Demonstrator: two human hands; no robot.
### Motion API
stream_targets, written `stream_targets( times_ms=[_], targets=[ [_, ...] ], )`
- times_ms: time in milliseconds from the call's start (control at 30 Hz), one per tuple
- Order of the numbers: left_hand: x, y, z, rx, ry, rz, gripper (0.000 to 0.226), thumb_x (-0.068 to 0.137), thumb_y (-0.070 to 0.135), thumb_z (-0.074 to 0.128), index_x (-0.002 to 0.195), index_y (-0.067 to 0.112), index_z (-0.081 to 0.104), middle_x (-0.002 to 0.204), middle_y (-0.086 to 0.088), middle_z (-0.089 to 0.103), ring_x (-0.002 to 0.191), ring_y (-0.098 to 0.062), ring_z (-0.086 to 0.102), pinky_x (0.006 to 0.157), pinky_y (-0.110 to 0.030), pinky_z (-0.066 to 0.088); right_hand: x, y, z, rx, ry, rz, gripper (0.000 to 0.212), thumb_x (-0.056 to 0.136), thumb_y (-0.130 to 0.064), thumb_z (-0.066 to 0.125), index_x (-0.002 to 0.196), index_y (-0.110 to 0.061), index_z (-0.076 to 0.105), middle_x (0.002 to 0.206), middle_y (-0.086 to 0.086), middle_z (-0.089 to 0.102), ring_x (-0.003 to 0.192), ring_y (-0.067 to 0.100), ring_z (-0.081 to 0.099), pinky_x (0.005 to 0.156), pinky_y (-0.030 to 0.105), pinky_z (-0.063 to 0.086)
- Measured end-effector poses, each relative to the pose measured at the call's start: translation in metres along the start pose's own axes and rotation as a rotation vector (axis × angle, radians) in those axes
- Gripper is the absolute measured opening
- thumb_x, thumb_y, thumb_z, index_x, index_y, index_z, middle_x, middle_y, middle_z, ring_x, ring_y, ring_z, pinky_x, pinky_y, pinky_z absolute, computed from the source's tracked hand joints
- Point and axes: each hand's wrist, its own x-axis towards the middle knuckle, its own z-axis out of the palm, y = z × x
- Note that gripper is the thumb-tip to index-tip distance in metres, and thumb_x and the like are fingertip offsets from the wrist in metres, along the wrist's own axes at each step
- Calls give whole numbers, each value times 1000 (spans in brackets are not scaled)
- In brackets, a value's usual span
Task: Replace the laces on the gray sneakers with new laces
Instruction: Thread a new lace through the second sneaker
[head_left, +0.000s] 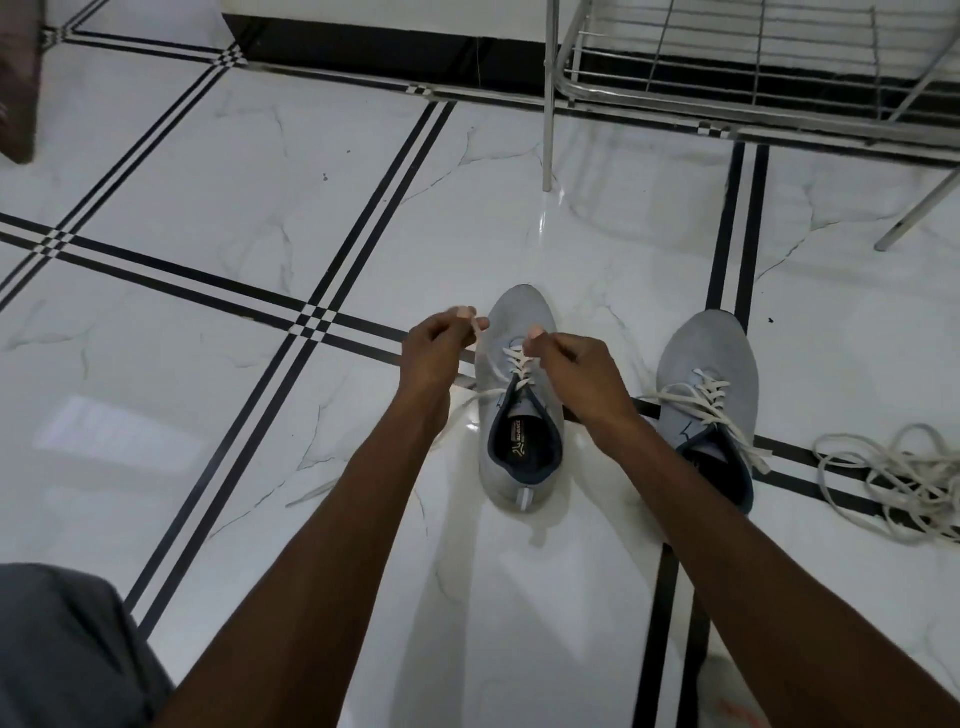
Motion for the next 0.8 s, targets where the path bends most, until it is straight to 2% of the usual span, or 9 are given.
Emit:
stream_targets(
  times_ms=[100,200,233,300,400,500,633,700,800],
  targets=[
    [-4,9,10,208,-181,196,22,102,26,60,106,10,75,97,-5,78,94,-17,74,77,-17,54,12,-26,0,220,-172,141,48,100,-56,44,105,-21,76,100,-6,76,95,10,68,77,25,46],
    [-9,6,14,380,-266,285,20,102,26,61,99,14,77,86,0,77,87,-17,73,79,-27,56,24,-41,0,532,-198,250,37,100,-43,55,113,-15,74,96,-1,75,81,10,67,67,23,46],
    [-10,1,12,387,-255,268,19,102,26,62,98,16,78,85,2,77,85,-15,72,78,-28,55,27,-43,-1,647,-166,289,32,99,-35,59,116,-13,74,94,-3,74,80,10,64,64,23,43],
    [-10,-9,7,355,-193,194,17,101,25,63,96,18,77,84,3,77,84,-11,71,79,-26,53,34,-44,-6,798,-89,344,26,98,-26,61,117,-13,74,89,-8,70,86,8,62,69,25,38],
    [-7,-25,-5,260,-41,12,17,99,24,64,92,15,77,86,-1,77,87,-14,69,81,-31,51,41,-34,-19,879,-36,378,22,99,-26,61,114,-19,75,84,-12,68,91,8,58,80,28,39],
    [-3,-37,-18,162,124,-172,17,98,19,65,92,8,77,90,-6,76,89,-17,69,75,-28,48,46,-20,-34,907,51,377,20,99,-29,61,111,-21,76,86,-11,67,84,8,55,77,26,42],
    [3,-47,-28,163,218,-286,12,90,15,70,83,8,77,89,-7,76,96,-21,70,93,-39,52,46,-10,-42,820,87,299,20,100,-27,60,111,-20,75,85,-8,67,80,9,52,72,25,42],
    [3,-47,-25,260,238,-209,10,91,16,70,95,9,77,98,-7,76,101,-23,68,92,-37,51,43,-9,-38,649,68,210,20,101,-26,58,111,-21,75,85,-6,65,79,10,51,68,24,40],
    [1,-32,-14,389,216,111,27,98,24,66,121,12,72,116,-1,73,107,-13,66,96,-29,49,33,-11,-25,385,9,63,21,101,-23,56,108,-21,76,79,-4,65,71,5,54,65,20,41]
  ],
)
